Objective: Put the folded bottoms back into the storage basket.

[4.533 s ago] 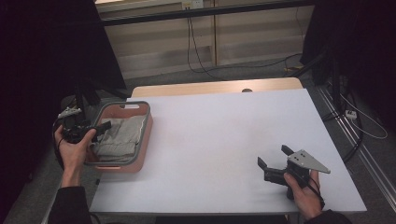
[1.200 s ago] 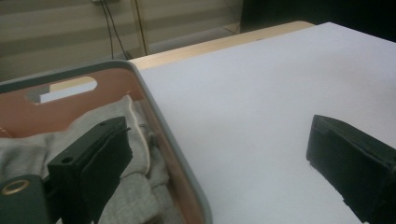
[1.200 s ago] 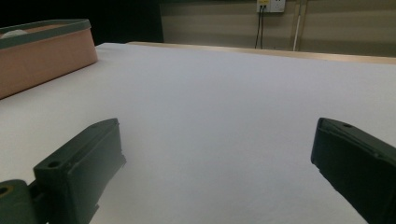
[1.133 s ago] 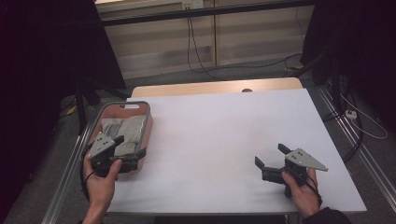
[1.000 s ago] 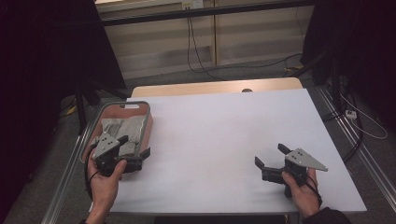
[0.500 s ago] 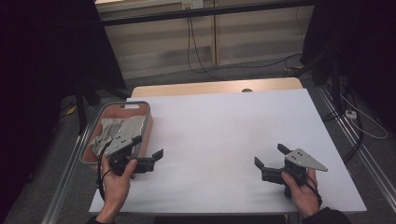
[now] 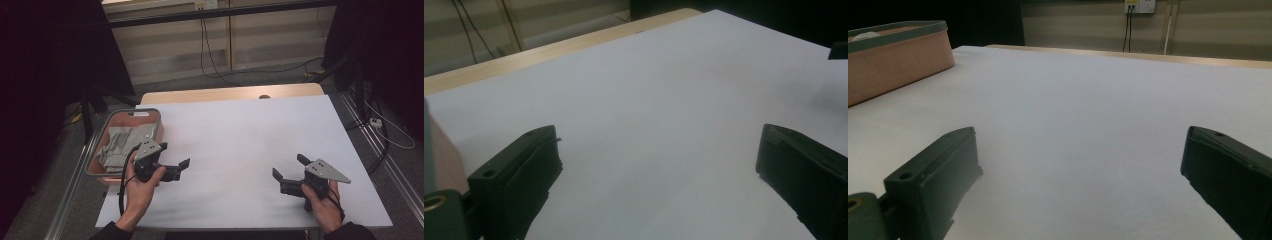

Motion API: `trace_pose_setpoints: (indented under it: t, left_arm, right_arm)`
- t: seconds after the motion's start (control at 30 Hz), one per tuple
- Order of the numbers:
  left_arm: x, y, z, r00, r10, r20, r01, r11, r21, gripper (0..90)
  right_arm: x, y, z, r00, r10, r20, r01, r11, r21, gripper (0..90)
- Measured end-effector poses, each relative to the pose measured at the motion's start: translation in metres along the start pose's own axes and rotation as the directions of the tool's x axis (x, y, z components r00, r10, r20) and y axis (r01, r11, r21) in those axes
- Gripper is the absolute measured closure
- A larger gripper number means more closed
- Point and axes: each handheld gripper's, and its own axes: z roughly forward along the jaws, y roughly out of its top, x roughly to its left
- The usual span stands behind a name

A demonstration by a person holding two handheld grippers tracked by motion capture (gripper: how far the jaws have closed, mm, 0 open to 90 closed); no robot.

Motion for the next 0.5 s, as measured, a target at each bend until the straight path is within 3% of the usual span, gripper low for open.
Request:
trace_pose_setpoints:
  t: [0.23,0.5]
  left_arm:
    - [-0.015,-0.002,0.018,0.9991,0.026,0.034,-0.027,0.9996,0.009,4.0]
    - [-0.032,-0.018,0.030,0.9968,0.015,0.079,-0.018,0.9991,0.037,4.1]
  right_arm:
    - [0.000,0.000,0.000,1.0000,0.002,-0.003,-0.002,1.000,0.001,2.0]
    - [0.000,0.000,0.000,1.0000,0.003,-0.005,-0.003,1.000,-0.001,2.1]
